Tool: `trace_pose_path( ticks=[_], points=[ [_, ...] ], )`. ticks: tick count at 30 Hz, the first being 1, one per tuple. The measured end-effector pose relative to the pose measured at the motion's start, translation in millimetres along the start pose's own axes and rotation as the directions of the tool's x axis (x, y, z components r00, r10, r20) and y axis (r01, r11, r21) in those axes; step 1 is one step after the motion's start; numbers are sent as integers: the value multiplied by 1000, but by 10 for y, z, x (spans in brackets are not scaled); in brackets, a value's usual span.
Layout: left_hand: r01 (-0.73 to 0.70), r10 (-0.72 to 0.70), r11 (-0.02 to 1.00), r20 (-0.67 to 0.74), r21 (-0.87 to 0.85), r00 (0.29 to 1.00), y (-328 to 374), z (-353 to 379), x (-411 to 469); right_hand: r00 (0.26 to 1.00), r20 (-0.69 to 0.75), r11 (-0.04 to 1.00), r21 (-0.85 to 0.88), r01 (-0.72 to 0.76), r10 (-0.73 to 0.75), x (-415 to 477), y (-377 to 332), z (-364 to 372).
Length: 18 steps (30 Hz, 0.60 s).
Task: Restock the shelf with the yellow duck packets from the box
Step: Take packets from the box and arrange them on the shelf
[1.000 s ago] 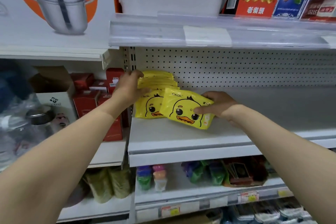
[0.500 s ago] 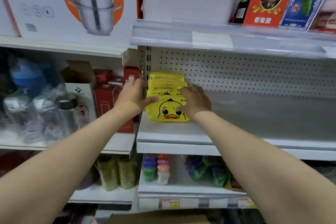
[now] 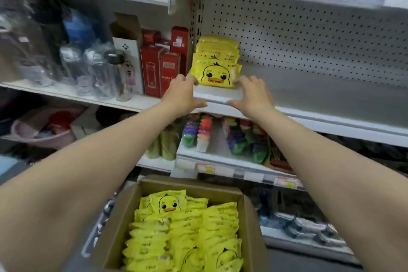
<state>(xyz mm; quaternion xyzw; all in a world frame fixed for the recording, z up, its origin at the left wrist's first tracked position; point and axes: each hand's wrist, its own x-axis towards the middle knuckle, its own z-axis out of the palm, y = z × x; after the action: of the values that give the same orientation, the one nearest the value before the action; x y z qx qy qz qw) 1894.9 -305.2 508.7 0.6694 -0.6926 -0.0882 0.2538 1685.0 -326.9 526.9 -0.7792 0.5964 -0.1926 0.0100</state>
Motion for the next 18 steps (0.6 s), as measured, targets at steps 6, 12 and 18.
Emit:
trace_pose_path(
  ticks=[6, 12, 18],
  points=[
    [120, -128, 991, 158, 57, 979, -245, 548, -738, 987, 146, 996, 67, 54, -63, -625, 46, 421],
    [204, -235, 970, 308, 130, 922, -596, 1021, -1295, 938, 343, 997, 68, 24, -46, -1119, 125, 1048],
    [268, -306, 952, 486, 147, 819, -951, 1593, -1663, 825, 565, 998, 45, -45, 12, -1629, 324, 1749]
  ],
)
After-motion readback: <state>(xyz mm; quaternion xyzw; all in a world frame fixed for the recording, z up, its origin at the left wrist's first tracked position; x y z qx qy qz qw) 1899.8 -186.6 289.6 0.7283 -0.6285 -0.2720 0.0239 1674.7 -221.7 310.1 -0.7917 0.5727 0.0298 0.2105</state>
